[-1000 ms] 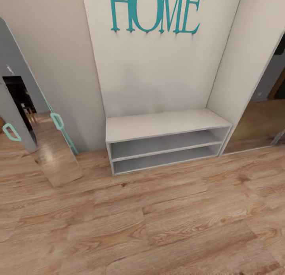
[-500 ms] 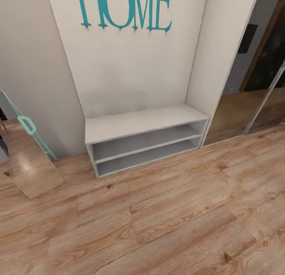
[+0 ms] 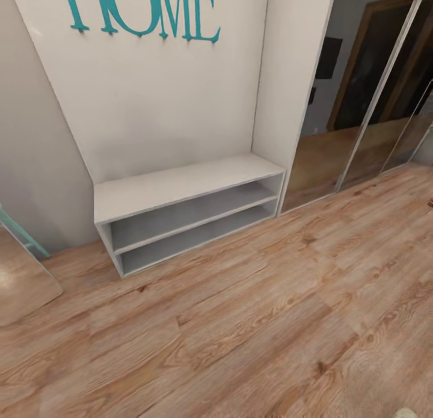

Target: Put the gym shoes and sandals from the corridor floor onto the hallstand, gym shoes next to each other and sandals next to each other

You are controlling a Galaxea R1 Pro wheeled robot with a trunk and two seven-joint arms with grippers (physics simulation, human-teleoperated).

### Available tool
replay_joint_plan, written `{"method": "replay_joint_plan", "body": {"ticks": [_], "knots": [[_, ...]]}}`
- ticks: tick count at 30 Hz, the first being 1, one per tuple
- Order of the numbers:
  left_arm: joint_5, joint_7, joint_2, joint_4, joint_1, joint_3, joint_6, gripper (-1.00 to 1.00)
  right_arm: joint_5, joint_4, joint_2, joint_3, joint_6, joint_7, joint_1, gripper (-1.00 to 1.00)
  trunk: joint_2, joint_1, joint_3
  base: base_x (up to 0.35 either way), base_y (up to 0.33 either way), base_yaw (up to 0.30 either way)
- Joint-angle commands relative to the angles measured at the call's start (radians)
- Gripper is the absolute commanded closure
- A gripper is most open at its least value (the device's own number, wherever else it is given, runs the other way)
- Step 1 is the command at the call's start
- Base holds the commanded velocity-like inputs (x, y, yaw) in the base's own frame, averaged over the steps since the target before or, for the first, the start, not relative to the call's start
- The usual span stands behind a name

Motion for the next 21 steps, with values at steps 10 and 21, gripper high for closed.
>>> {"method": "replay_joint_plan", "body": {"ticks": [10,21], "knots": [[-0.001,-0.001,-0.001,0.0,0.0,0.003,-0.003,-1.0,0.001,0.001,0.0,-0.001,-0.003,0.0,-0.001,-1.0,-0.071,0.038,-0.032,0.0,0.0,-0.3],[-0.001,-0.001,-0.001,0.0,0.0,0.002,-0.003,-1.0,0.0,0.001,0.0,-0.001,-0.003,0.0,-0.001,-1.0,-0.148,0.08,-0.067,0.0,0.0,-0.3]]}}
